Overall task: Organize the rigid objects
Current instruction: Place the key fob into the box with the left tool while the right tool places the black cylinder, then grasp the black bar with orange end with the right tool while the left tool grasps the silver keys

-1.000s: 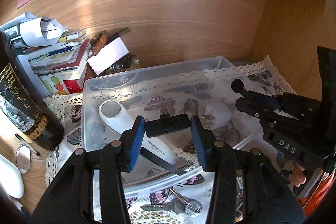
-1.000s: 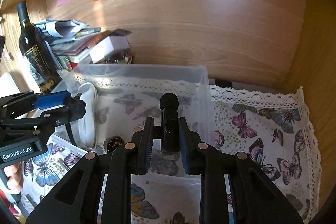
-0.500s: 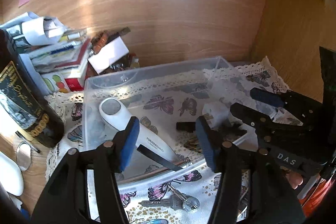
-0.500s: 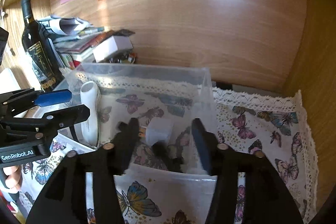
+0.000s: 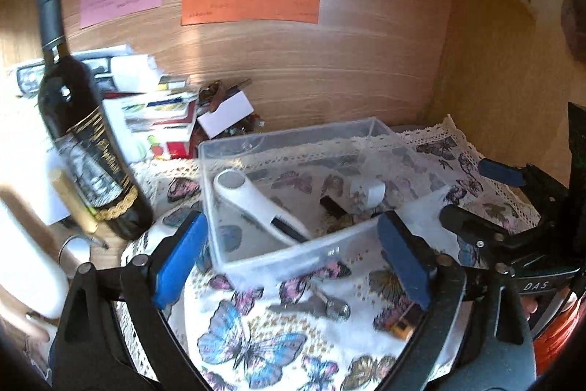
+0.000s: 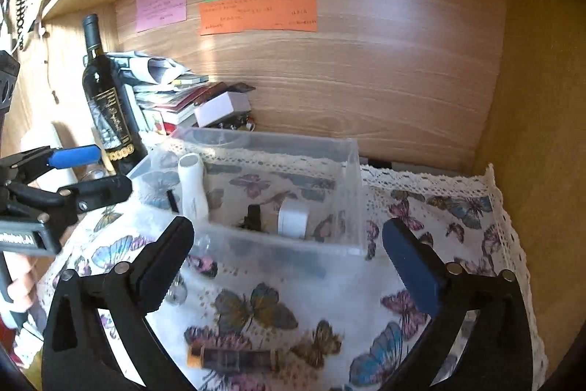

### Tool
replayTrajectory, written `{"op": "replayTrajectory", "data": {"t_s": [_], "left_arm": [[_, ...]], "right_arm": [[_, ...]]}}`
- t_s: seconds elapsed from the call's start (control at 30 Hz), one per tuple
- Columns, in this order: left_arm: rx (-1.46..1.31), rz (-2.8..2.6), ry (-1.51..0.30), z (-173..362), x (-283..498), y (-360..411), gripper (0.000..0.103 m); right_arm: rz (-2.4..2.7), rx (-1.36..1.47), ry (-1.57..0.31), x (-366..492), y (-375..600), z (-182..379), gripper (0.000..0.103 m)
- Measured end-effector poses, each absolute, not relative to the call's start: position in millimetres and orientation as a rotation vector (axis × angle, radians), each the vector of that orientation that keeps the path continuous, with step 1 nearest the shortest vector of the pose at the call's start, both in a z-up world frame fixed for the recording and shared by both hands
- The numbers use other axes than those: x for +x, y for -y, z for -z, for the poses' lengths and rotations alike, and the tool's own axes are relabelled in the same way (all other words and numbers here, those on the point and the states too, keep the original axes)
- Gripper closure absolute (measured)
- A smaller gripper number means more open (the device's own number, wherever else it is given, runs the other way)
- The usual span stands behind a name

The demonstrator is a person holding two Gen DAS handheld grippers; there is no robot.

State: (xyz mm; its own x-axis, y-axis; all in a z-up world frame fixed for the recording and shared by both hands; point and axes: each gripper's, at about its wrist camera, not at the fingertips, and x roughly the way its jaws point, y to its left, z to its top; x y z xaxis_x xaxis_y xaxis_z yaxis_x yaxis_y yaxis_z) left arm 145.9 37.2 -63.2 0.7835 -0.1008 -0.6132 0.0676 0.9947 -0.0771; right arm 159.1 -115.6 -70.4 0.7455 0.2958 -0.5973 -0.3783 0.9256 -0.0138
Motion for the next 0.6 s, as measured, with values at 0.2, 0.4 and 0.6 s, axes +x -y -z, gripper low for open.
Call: {"op": "replayTrajectory", "data": {"t_s": [0.2,0.4,0.6], "left_arm": [[-0.048,0.098,-0.714,82.0,126.3,-43.5,0.007],[-0.066,0.108,-0.789,109.6,112.9,-46.6,0.007],[-0.068,0.162,-0.875,136.2,106.8,-36.2,0.028]], "right_arm": [[-0.405,-0.130,-0.707,137.7,115.0,97.3,0.000],[-0.445,-0.165,-0.837,127.7,105.8,133.8,0.000],[-0.464,-0.221,-0.904,124.0,92.8,150.6,0.000]]}}
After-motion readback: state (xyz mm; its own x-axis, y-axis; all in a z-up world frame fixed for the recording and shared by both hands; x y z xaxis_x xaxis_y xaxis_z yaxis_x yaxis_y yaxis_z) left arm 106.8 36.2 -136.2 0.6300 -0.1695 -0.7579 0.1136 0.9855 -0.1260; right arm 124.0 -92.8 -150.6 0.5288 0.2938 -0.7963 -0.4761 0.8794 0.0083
